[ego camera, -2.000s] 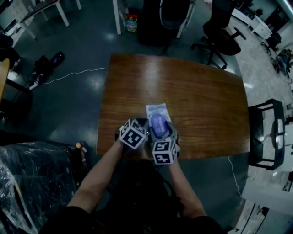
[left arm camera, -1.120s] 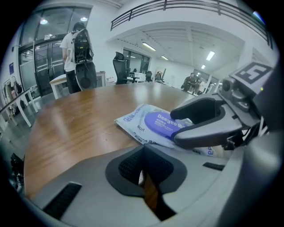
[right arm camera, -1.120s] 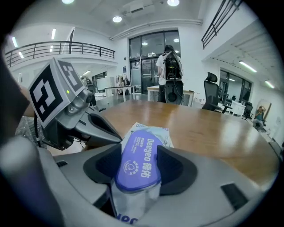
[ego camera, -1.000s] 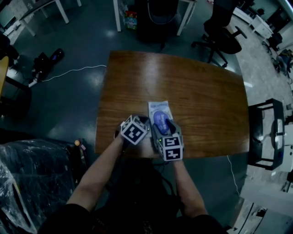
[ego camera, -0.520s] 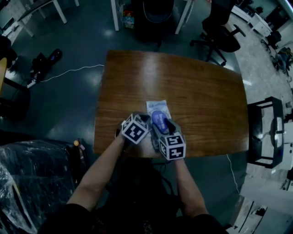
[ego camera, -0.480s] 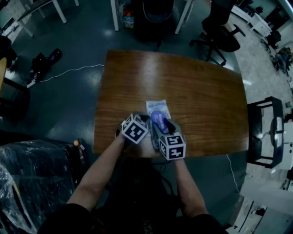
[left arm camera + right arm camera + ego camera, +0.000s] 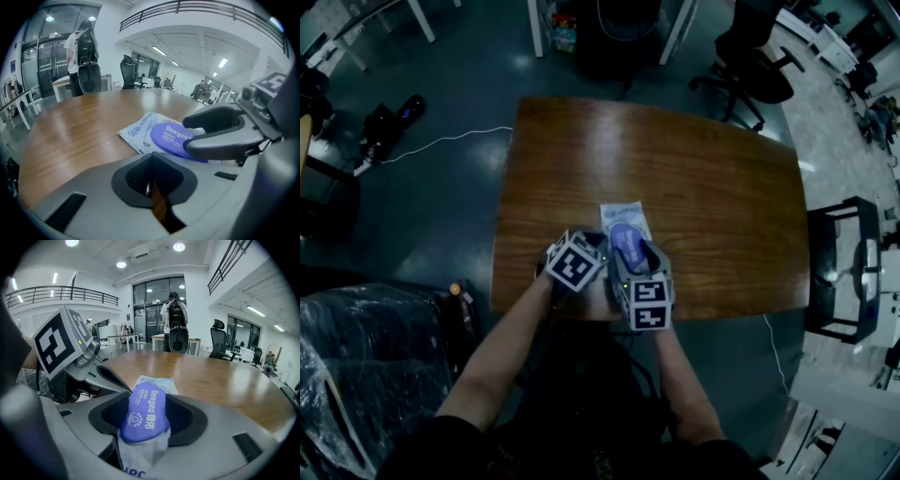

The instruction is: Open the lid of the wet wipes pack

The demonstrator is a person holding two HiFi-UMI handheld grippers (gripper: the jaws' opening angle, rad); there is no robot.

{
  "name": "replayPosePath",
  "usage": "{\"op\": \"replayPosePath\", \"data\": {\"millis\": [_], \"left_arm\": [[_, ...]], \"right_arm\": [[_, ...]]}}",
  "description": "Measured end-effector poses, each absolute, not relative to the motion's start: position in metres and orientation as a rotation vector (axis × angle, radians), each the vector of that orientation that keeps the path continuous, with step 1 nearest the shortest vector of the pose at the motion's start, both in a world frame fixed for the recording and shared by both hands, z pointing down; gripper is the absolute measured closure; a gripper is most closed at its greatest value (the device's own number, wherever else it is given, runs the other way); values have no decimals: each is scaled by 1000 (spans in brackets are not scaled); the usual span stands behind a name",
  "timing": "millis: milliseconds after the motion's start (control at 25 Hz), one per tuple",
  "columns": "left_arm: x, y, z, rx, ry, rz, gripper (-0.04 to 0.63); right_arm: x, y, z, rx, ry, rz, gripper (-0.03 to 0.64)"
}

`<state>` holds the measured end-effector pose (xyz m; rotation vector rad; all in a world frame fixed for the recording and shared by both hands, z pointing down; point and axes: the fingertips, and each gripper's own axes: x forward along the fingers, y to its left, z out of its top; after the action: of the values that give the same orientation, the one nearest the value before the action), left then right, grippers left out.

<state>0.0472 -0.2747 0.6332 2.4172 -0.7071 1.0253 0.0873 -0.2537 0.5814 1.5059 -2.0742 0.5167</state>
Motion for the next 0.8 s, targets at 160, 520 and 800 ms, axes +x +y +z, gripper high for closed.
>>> {"op": "replayPosePath", "data": {"millis": [160, 520, 800], "left_arm": [[49, -276, 633, 2422, -694, 1016, 589], [50, -275, 634, 2433, -673, 1030, 588], [52, -275, 635, 2432, -644, 1024, 588]], "right_arm": [[86, -259, 590, 1502, -1995, 520, 299], [89, -262, 602, 1499, -1781, 499, 291], [91, -263, 608, 1481, -1740, 583, 304]]}}
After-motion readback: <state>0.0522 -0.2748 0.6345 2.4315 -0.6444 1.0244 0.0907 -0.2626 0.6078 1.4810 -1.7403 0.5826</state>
